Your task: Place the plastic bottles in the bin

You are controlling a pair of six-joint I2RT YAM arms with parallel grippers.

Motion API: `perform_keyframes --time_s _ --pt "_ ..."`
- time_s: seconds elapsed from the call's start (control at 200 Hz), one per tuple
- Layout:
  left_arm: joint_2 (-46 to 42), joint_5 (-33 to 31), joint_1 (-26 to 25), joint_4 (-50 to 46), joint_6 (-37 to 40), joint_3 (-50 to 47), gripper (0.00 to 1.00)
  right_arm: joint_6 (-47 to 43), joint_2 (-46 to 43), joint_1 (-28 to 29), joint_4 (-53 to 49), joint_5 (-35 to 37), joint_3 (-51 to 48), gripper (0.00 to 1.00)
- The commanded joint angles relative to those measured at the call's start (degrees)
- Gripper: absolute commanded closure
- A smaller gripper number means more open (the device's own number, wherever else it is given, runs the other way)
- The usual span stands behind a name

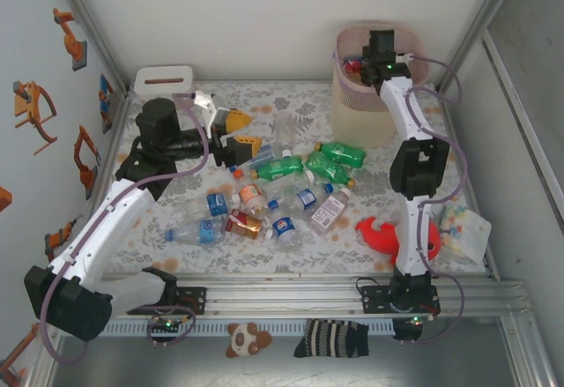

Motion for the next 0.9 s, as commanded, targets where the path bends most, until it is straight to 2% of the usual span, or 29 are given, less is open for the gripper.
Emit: perform_keyframes --time_s 0.0,0.35,0.571,0.891 --pt "-0.68 0.05 0.53 -0.17 -0.33 -0.81 0.24 3.05 1.25 -0.36 -1.49 1.47 2.33 0.49" --pt "-1.2 -0.3 0.72 -0.89 -0.19 -0.85 0.24 4.34 0.71 -0.7 -2.16 0.89 3.23 0.21" --pt "-1.49 -1.53 0.8 -2.18 0.36 -0.67 0.24 4.15 -2.29 -0.71 -2.42 1.0 3.15 0.2" --pt "-0.54 -10.61 0.79 -7.56 -0.16 0.15 0.25 2.03 -8.81 -0.79 -2.76 1.3 2.36 0.2"
